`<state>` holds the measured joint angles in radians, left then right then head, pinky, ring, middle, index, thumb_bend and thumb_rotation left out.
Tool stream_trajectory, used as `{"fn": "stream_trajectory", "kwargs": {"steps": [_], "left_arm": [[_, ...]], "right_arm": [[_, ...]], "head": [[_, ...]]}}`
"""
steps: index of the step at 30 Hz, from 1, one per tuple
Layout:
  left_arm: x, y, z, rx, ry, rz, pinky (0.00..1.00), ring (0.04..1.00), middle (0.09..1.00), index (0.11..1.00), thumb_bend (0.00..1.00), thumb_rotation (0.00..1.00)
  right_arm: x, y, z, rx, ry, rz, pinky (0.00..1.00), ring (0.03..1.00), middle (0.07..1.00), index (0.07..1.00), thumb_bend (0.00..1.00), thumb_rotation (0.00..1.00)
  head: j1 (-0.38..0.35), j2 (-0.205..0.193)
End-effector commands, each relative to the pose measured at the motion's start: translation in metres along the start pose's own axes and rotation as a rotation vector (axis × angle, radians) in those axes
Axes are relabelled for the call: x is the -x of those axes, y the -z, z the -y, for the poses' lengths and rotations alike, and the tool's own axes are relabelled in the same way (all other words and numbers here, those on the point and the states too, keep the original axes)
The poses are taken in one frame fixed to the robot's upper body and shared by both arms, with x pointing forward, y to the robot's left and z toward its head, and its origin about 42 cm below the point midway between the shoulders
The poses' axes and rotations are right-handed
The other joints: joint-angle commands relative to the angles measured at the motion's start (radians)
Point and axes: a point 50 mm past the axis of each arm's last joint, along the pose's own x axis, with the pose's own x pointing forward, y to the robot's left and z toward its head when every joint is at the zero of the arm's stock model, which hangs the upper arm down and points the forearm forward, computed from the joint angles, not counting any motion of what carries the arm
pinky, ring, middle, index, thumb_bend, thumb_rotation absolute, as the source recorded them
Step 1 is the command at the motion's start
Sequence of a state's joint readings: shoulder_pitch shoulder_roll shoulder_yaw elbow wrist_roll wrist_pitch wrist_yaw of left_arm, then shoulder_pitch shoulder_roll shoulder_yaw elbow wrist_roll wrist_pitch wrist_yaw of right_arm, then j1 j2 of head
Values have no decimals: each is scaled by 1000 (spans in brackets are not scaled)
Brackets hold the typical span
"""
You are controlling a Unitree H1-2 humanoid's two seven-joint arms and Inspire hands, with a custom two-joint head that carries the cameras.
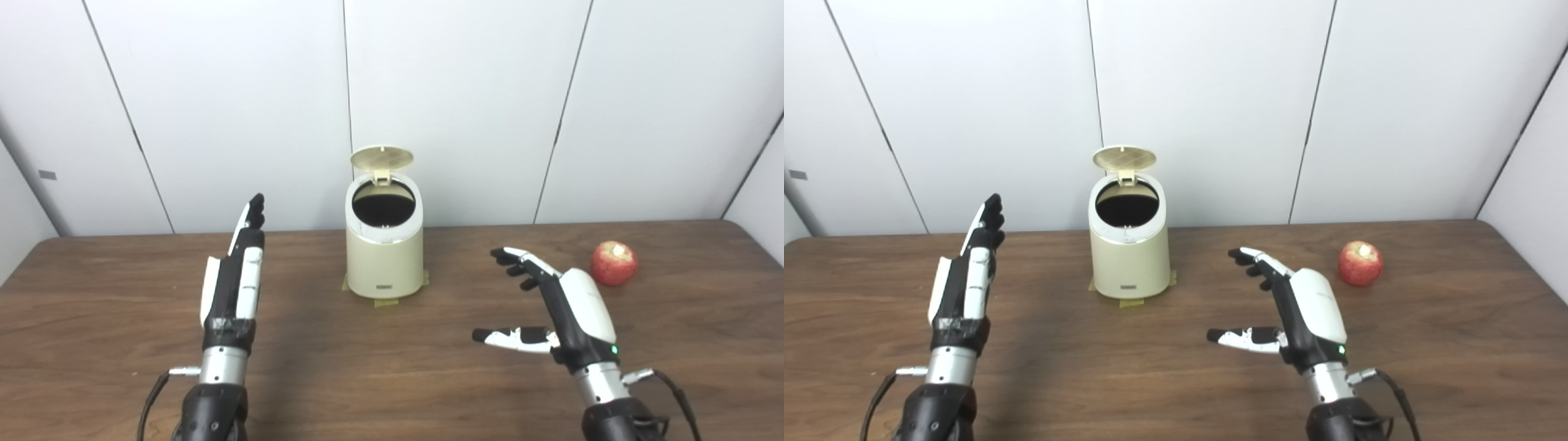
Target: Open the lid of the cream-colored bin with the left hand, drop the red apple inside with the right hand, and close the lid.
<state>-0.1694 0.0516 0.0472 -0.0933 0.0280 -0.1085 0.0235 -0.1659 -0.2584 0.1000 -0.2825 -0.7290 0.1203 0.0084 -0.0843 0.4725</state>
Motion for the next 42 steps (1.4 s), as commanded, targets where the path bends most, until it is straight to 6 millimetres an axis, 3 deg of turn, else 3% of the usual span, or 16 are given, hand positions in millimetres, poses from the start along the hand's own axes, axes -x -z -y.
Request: {"fn": "stream_trajectory", "kwargs": {"steps": [1,4,9,14,18,22,29,35,37,39,42], "left_arm": [[-1,-16,-6,12,20,97,1000,988,996,970,561,1000],[12,-12,-19,-1,31,83,1000,992,996,963,573,1000],[31,-1,-41,-39,18,38,995,1000,996,957,586,1000],[46,5,-49,-6,0,18,1000,988,976,929,564,1000],[58,8,-46,43,-19,1,1000,974,965,915,511,1000],[64,9,-43,58,-37,-29,956,950,949,915,469,946],[67,10,-42,29,-33,-37,960,955,945,915,413,950],[65,8,-41,17,-52,-39,959,947,938,901,374,937],[65,8,-40,16,-55,-33,939,939,934,897,354,932],[64,7,-40,15,-54,-33,930,938,935,899,343,938],[64,7,-40,10,-48,-37,938,941,938,902,335,952]], "right_arm": [[-27,-7,39,91,19,58,672,820,894,874,906,401],[-49,-8,71,242,-44,49,641,837,923,889,962,493],[-79,-13,114,395,-135,-25,639,872,939,862,998,424],[-101,-11,134,477,-220,-122,714,895,956,865,1000,367],[-123,-1,143,507,-256,-190,610,867,936,839,999,307],[-144,21,144,523,-272,-266,597,868,931,829,966,273],[-171,57,133,543,-353,-374,603,849,917,815,983,282],[-178,87,123,542,-440,-484,764,932,948,835,928,304],[-180,95,119,520,-450,-511,729,912,952,820,928,294],[-180,99,115,507,-461,-540,619,844,944,813,958,293],[-180,106,109,482,-478,-568,597,829,941,826,970,270]], "head": [[-5,0],[-5,2],[-4,2],[-5,0],[-6,2],[-7,5],[-8,13],[-1,16],[2,17],[3,18],[6,19]]}}
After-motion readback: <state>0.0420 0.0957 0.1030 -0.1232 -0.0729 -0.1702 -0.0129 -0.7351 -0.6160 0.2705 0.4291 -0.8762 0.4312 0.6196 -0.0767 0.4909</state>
